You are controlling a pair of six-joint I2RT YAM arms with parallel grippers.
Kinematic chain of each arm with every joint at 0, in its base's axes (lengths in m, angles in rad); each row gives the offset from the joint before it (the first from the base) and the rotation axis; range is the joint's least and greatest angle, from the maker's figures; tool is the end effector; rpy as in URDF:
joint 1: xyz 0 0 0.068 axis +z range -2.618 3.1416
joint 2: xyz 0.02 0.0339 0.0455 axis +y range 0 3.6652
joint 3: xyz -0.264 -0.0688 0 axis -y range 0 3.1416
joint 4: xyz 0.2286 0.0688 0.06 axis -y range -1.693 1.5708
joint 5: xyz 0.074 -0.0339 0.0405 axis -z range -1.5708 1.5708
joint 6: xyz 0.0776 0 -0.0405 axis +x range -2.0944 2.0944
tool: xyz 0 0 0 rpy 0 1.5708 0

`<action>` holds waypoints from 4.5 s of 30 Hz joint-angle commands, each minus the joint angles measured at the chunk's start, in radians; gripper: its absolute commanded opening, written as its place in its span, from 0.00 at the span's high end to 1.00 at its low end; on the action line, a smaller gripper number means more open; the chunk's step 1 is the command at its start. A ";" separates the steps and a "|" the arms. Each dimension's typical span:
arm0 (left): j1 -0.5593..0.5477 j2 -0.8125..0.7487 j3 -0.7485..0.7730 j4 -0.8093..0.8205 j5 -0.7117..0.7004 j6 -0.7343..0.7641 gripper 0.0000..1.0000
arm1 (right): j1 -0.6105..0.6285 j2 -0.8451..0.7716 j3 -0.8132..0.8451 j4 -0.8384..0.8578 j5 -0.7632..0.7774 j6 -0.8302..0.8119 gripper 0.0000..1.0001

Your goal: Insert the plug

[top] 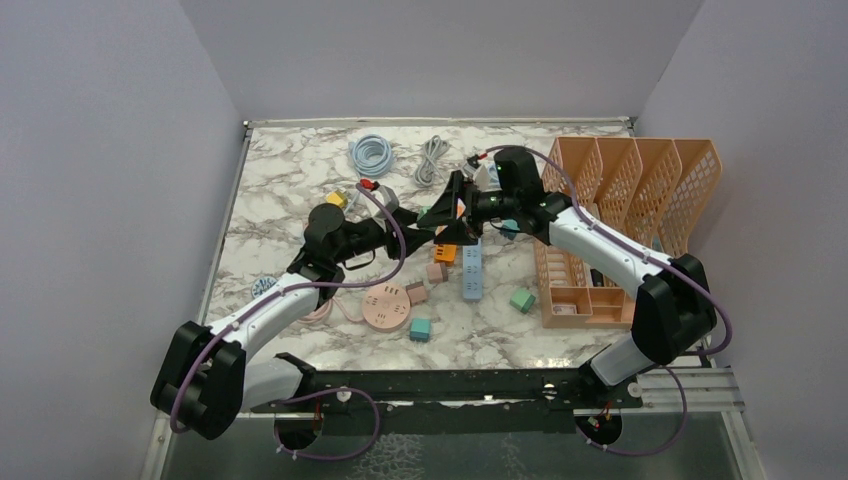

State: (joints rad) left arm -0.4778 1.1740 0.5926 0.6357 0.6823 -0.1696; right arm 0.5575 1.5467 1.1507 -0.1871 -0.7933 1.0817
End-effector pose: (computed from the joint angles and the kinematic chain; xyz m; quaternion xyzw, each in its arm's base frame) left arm 0.2226 -0.1704 0.2889 0.3395 0.6031 -0.4357 0.5755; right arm 0.2719 0.2347 0.2739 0.0336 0.8319 0.5517 0.0498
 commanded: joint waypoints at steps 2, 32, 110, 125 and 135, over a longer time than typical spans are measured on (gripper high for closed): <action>0.003 0.001 0.018 -0.085 0.038 0.129 1.00 | 0.007 0.012 0.110 -0.257 0.226 -0.273 0.22; -0.038 0.089 0.128 -0.418 0.036 0.394 1.00 | 0.037 0.145 0.123 -0.247 0.062 -0.417 0.54; 0.062 -0.054 0.105 -0.635 -0.721 -0.324 0.01 | -0.024 0.296 0.389 -0.654 0.828 -0.618 0.99; 0.062 -0.049 0.113 -0.638 -0.719 -0.326 0.01 | -0.024 0.369 0.351 -0.626 0.716 -0.611 0.99; 0.062 -0.047 0.116 -0.637 -0.722 -0.321 0.01 | -0.024 0.406 0.330 -0.637 0.765 -0.620 0.99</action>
State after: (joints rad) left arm -0.4145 1.1248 0.7036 -0.0238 -0.0200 -0.5014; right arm 0.5289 1.9038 1.5059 -0.8219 -0.0479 0.4667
